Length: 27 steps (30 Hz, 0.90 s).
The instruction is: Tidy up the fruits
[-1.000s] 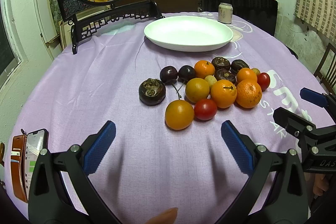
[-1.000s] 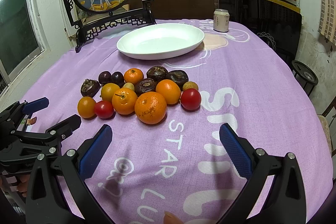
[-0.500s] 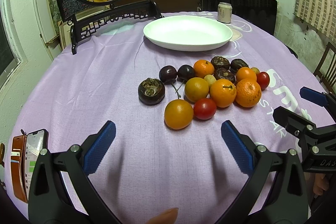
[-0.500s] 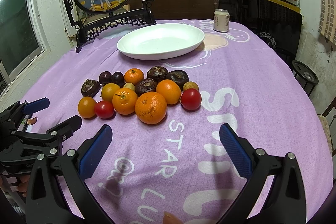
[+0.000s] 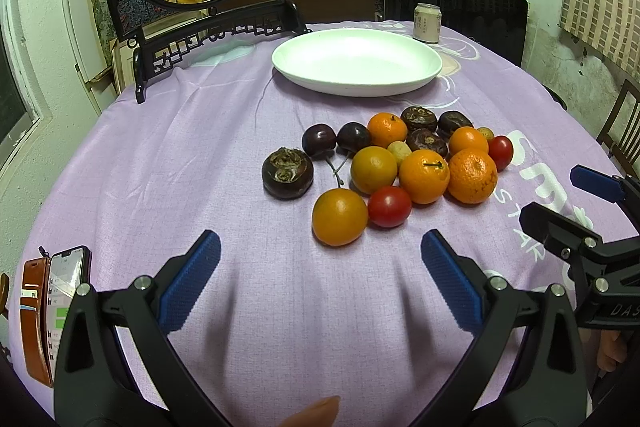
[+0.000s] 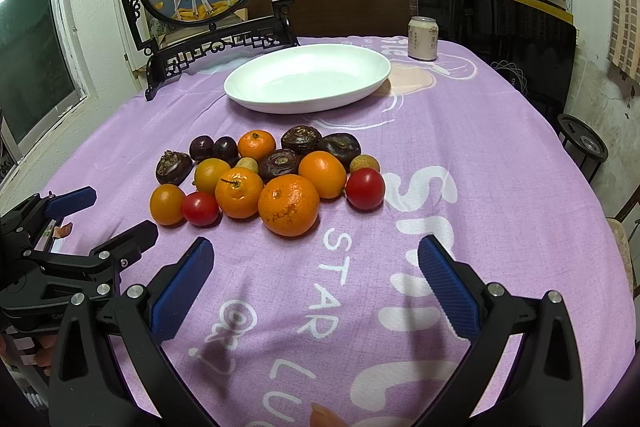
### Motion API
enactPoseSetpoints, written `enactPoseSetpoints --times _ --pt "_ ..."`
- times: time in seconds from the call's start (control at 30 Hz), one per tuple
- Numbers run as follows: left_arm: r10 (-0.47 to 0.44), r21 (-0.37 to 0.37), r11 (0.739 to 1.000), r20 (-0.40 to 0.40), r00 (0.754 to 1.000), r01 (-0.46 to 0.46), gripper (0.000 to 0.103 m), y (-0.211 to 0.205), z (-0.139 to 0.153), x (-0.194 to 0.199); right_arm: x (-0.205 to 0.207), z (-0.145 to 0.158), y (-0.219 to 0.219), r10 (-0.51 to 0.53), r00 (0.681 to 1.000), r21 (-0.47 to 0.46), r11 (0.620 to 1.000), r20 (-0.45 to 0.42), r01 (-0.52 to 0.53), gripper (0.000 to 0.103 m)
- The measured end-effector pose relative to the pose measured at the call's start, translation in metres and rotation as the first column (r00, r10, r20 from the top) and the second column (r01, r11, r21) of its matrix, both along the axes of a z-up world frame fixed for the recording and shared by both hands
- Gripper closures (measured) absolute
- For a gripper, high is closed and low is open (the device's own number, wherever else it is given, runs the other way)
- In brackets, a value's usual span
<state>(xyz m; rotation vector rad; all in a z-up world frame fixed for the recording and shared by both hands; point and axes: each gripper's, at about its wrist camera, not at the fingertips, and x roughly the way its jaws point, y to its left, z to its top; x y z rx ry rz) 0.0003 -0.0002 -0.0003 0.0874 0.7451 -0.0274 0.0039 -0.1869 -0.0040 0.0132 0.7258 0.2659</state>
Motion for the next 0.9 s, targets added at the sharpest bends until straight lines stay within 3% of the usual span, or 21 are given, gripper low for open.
enactPoseSetpoints --times 0.9 --pt "0.000 0.000 1.000 -0.006 1.000 0.000 0.002 -0.0023 -0.0038 -0.0011 0.0013 -0.0014 -0.0006 0.001 1.000 0.004 1.000 -0.002 -0.001 0.001"
